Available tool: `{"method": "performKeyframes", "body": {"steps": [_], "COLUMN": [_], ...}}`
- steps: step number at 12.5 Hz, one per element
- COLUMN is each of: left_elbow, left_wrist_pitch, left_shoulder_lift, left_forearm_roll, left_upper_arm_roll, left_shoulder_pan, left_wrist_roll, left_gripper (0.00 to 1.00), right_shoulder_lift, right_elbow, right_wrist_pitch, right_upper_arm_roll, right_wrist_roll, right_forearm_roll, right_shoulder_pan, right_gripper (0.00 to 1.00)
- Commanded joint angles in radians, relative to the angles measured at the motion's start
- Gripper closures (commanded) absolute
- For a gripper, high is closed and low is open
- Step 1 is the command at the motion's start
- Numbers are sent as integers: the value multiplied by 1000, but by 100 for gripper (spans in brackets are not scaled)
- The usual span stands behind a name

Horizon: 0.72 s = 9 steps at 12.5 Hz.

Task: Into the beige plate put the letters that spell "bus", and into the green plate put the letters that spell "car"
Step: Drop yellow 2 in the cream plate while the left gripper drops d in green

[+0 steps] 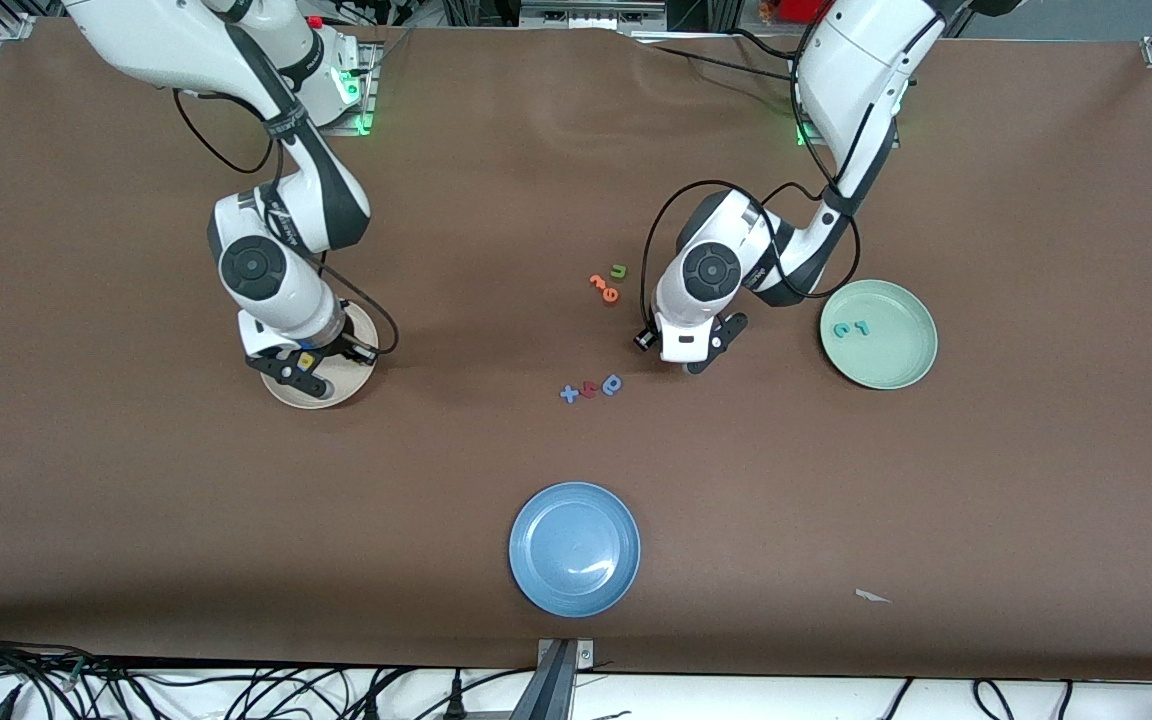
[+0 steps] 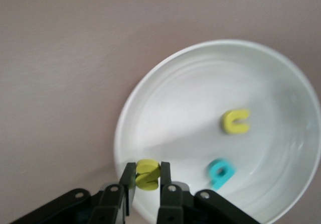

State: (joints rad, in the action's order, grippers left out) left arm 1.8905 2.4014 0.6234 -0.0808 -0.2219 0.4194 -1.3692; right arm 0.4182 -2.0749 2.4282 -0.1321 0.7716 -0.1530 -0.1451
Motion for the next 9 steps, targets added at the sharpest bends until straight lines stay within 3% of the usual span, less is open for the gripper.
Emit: {"method": "performKeyframes", "body": {"steps": [1,4,6,9], "left_elbow": [21,12,4,-7], "left_wrist_pitch": [16,5,-127,-402], "left_shoulder_lift": [6,-60,-137,-208], "left_forearm_roll": [24,24,10,-19], "left_upper_arm_roll": [7,7,1,1], "left_shoulder_pan": [1,-46,-120,-276], "left_wrist_roll": [-18,-4,111,428], "left_gripper": [96,100,100,100], "right_shoulder_lift": [4,-35,-79,-95], "right_elbow": [4,9,28,203], "right_wrist_pitch": [-8,-23,-104,-399], "right_upper_arm_roll": [16,0,-12,-15], "right_wrist_roll": [-49,-29,-32,-104], "right_forearm_roll": [-14,3,1,1], "right_shoulder_pan": [1,-1,1,1], "right_gripper": [25,3,2,2]}}
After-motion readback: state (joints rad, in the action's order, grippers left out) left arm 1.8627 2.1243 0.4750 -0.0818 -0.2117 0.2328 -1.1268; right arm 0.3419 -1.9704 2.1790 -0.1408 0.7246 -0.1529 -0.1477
